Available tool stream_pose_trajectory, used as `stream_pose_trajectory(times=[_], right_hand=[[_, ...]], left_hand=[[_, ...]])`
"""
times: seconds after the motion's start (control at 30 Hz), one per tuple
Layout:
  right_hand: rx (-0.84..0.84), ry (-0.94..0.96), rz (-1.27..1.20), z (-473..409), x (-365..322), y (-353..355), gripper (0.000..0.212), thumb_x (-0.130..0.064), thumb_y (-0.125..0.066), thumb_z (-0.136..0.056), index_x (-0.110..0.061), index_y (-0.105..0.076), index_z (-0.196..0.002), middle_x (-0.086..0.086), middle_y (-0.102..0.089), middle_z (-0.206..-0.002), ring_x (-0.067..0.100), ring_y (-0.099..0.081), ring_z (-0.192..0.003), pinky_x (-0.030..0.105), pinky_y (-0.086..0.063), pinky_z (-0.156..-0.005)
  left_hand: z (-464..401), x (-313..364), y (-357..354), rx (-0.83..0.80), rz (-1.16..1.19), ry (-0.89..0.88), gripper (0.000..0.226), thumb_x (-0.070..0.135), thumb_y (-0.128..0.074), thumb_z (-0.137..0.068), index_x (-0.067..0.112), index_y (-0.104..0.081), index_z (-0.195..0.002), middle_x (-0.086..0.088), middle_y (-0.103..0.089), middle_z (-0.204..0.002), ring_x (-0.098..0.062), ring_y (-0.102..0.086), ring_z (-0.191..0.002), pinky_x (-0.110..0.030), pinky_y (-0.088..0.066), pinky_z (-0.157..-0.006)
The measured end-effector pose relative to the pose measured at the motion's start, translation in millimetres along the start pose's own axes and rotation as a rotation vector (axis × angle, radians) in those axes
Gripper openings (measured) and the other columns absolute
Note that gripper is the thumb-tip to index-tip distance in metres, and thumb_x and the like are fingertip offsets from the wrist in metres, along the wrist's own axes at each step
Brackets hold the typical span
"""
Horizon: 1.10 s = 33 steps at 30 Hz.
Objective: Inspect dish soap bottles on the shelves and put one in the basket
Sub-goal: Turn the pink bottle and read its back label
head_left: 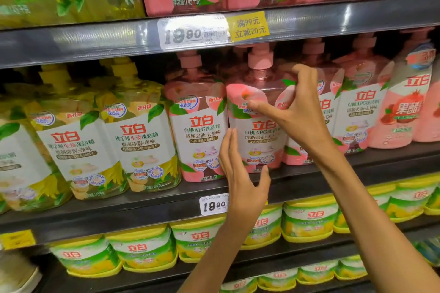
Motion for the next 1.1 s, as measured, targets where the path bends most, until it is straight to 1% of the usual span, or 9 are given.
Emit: stream_pose_trajectory(times=[0.07, 0.2, 0.37, 0.67, 0.77, 0.83, 0.9, 1.0, 1.1], right_hand=[[-0.035, -0.086, -0.087, 1, 10, -3, 0.098, -0.063, -0.072, -0.053, -0.009, -0.038, -0.128, 0.000, -0.042, -0.121, 0.006, -0.043, -0.105, -0.001, -0.034, -0.079], [-0.064, -0.163, -0.212, 3, 22, -10, 0.074, -0.056, -0.085, -0.053, -0.021, -0.037, -0.098, -0.010, -0.039, -0.083, -0.003, -0.042, -0.072, 0.005, -0.038, -0.060], [-0.031, -0.169, -0.280, 1, 21, -11, 0.069, -0.060, -0.077, -0.051, -0.025, -0.042, -0.099, -0.014, -0.046, -0.086, -0.016, -0.050, -0.072, 0.004, -0.043, -0.062], [0.092, -0.235, -0.310, 4, 29, -11, 0.098, -0.054, -0.088, -0.052, -0.018, -0.044, -0.131, -0.025, -0.045, -0.108, -0.020, -0.048, -0.098, -0.001, -0.039, -0.071], [0.085, -0.276, -0.344, 2, 26, -13, 0.068, -0.057, -0.088, -0.047, -0.027, -0.046, -0.092, -0.016, -0.046, -0.086, -0.011, -0.052, -0.075, 0.008, -0.045, -0.067], [0.109, -0.321, -0.399, 1, 27, -11, 0.057, -0.053, -0.085, -0.053, -0.025, -0.040, -0.073, -0.008, -0.048, -0.074, 0.007, -0.055, -0.069, 0.025, -0.050, -0.065], [0.119, -0.365, -0.511, 5, 29, -9, 0.048, -0.045, -0.084, -0.064, -0.024, -0.041, -0.065, -0.005, -0.059, -0.068, 0.011, -0.063, -0.064, 0.027, -0.052, -0.057], [0.075, -0.462, -0.694, 18, 29, -10, 0.048, -0.046, -0.084, -0.067, -0.012, -0.057, -0.088, 0.013, -0.070, -0.079, 0.016, -0.071, -0.067, 0.027, -0.058, -0.058], [0.043, -0.523, -0.759, 32, 25, -4, 0.069, -0.050, -0.079, -0.058, -0.008, -0.060, -0.110, 0.009, -0.077, -0.084, 0.017, -0.075, -0.073, 0.026, -0.058, -0.059]], left_hand=[[0, 0, 3, -0.002, 0.044, 0.009, 0.091, -0.004, -0.065, -0.083, 0.036, -0.011, -0.143, 0.004, -0.012, -0.154, -0.015, -0.015, -0.146, -0.045, -0.028, -0.116], [0, -3, 7, -0.023, 0.062, 0.033, 0.088, -0.002, -0.063, -0.085, 0.037, -0.012, -0.144, 0.004, -0.014, -0.154, -0.015, -0.017, -0.145, -0.047, -0.028, -0.116], [1, -3, 8, -0.082, 0.068, 0.067, 0.088, 0.003, -0.063, -0.088, 0.045, -0.008, -0.142, 0.008, -0.012, -0.155, -0.011, -0.016, -0.145, -0.045, -0.028, -0.116], [8, -22, 19, -0.090, 0.074, 0.165, 0.078, 0.023, -0.068, -0.087, 0.059, -0.016, -0.133, 0.026, -0.027, -0.146, 0.010, -0.025, -0.136, -0.012, -0.026, -0.109], [8, -26, 19, -0.123, 0.037, 0.176, 0.073, 0.023, -0.067, -0.088, 0.057, -0.019, -0.132, 0.028, -0.030, -0.143, 0.011, -0.027, -0.134, -0.016, -0.029, -0.111], [7, -23, 21, -0.111, 0.013, 0.141, 0.072, 0.019, -0.067, -0.088, 0.044, -0.021, -0.138, 0.014, -0.030, -0.147, -0.003, -0.029, -0.138, -0.032, -0.033, -0.114], [7, -15, 25, -0.072, 0.015, 0.092, 0.071, 0.025, -0.068, -0.086, 0.036, -0.023, -0.140, 0.015, -0.030, -0.144, -0.013, -0.032, -0.137, -0.040, -0.036, -0.112], [10, -10, 29, -0.062, 0.039, 0.103, 0.076, 0.050, -0.064, -0.076, 0.036, -0.026, -0.140, 0.023, -0.030, -0.139, -0.009, -0.033, -0.135, -0.036, -0.038, -0.109], [21, -21, 15, -0.237, 0.279, 0.335, 0.091, 0.063, -0.068, -0.064, 0.038, -0.027, -0.142, 0.016, -0.045, -0.139, -0.003, -0.047, -0.127, -0.029, -0.050, -0.098]])
Point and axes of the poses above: each hand's wrist, its own z-axis away from the middle knuckle, its own y-axis out of the back of the hand, x = y × z, the point moved 9 cm from there along -z, towards the middle knuckle
